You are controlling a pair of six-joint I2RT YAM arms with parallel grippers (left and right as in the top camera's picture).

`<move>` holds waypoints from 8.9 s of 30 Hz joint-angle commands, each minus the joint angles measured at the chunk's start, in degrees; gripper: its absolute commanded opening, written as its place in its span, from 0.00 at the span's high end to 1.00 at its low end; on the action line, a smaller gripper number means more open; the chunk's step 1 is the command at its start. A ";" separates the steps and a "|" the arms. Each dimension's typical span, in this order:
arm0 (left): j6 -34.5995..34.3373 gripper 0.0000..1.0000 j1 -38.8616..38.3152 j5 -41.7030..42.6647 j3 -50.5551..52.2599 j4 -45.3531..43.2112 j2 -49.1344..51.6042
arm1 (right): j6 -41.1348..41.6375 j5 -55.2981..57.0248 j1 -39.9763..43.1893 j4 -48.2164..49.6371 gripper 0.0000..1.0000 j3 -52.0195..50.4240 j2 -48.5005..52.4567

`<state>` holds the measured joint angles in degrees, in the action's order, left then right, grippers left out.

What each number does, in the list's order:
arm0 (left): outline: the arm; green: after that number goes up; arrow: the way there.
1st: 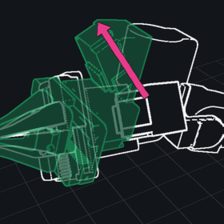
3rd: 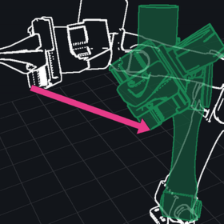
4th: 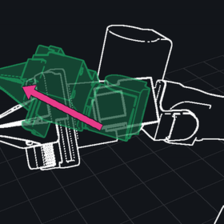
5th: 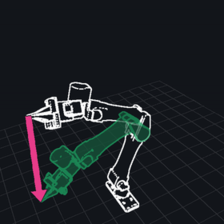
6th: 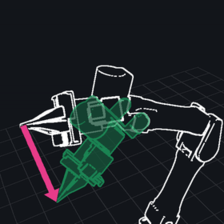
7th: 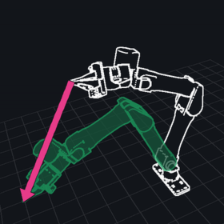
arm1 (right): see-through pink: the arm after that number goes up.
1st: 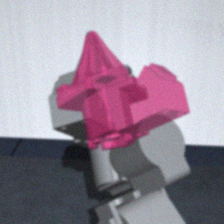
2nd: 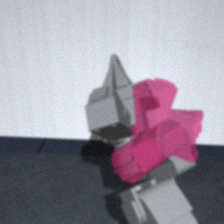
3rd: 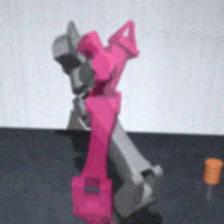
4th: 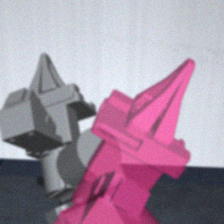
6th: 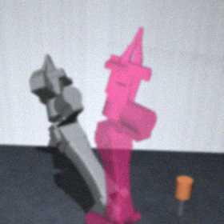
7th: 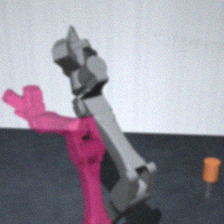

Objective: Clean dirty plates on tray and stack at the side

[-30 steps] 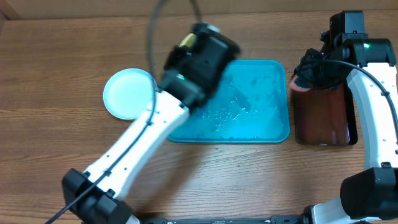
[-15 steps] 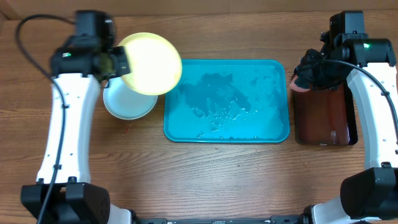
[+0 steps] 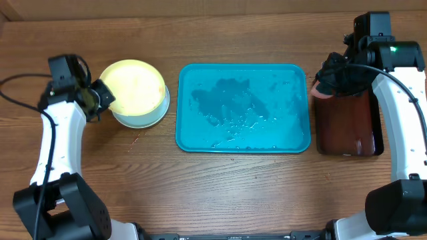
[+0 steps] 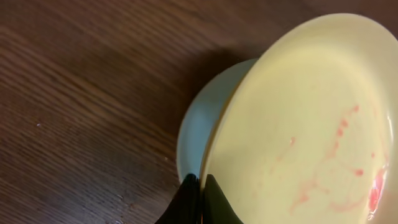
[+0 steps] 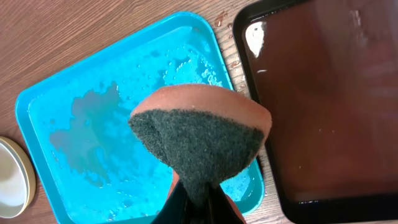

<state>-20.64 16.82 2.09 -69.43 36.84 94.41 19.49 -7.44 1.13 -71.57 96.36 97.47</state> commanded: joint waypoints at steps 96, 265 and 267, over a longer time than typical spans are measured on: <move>20.68 0.00 -32.96 0.28 -18.05 9.03 1.18 | -27.52 -2.75 10.16 -11.65 0.00 14.69 15.80; 24.09 0.00 -19.37 -1.44 69.16 -42.42 -91.69 | -18.14 1.40 -3.80 67.32 0.00 -95.89 -97.31; 25.70 0.00 -19.41 -1.49 69.16 -39.17 -93.15 | -18.14 1.40 -3.78 67.32 0.00 -95.89 -97.31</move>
<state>2.20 -2.87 0.43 -0.67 -4.25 3.51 1.28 -6.57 -2.35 -4.54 1.06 0.69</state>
